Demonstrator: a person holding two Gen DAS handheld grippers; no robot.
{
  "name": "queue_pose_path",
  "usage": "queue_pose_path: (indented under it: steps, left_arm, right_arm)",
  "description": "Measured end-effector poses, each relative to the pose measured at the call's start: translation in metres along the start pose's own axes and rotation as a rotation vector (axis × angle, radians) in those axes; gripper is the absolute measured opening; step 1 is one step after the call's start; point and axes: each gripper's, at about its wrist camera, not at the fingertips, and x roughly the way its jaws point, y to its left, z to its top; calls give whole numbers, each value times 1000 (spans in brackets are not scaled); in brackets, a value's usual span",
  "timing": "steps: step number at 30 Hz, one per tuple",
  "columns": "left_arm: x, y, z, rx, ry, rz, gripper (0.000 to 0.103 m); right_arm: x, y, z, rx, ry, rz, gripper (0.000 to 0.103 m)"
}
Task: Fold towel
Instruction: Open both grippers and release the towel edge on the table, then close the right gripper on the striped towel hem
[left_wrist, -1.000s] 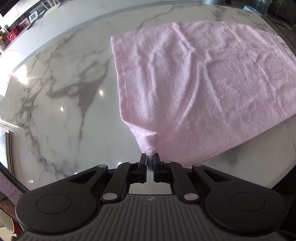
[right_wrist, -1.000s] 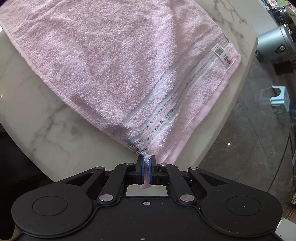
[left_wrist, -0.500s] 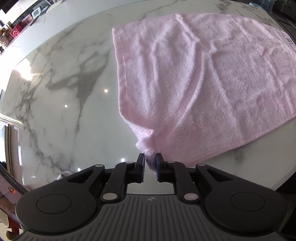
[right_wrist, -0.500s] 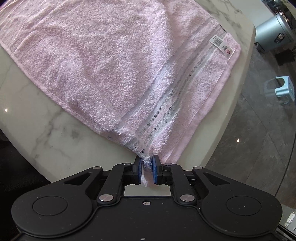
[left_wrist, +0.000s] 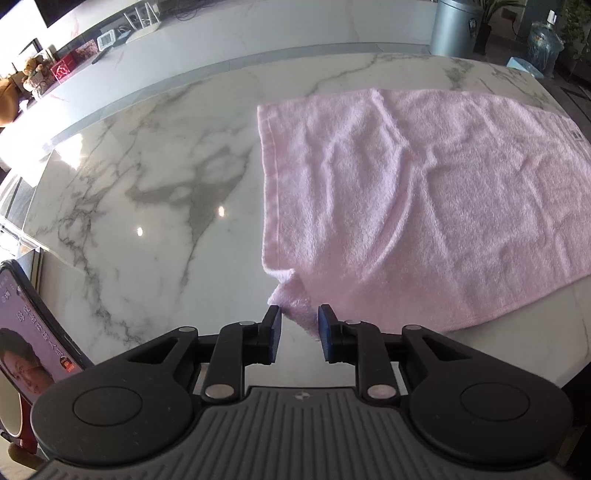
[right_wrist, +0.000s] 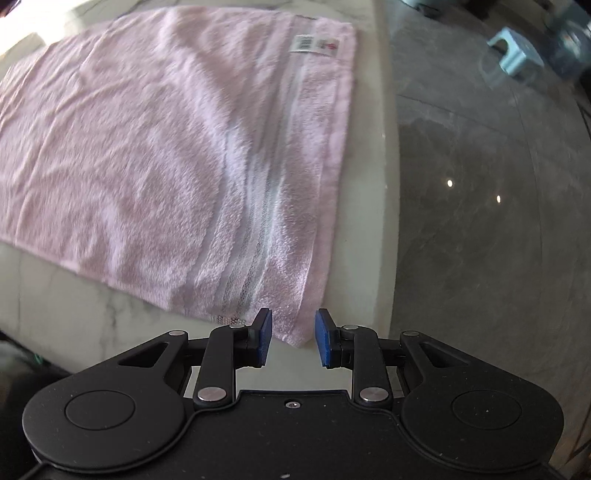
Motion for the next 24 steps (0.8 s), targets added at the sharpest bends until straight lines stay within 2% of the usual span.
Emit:
queue_pose_path:
  steps: [5, 11, 21, 24]
  left_arm:
    - [-11, 4, 1, -3, -22, 6, 29]
    - [-2, 3, 1, -1, -10, 21, 31]
    - [35, -18, -10, 16, 33, -60, 29]
    - [43, -21, -14, 16, 44, -61, 28]
  right_arm:
    - [13, -11, -11, 166, -5, 23, 24]
    - [27, -20, -13, 275, -17, 49, 25]
    - [33, -8, -14, 290, -19, 40, 24]
    - [36, -3, -16, 291, -23, 21, 18]
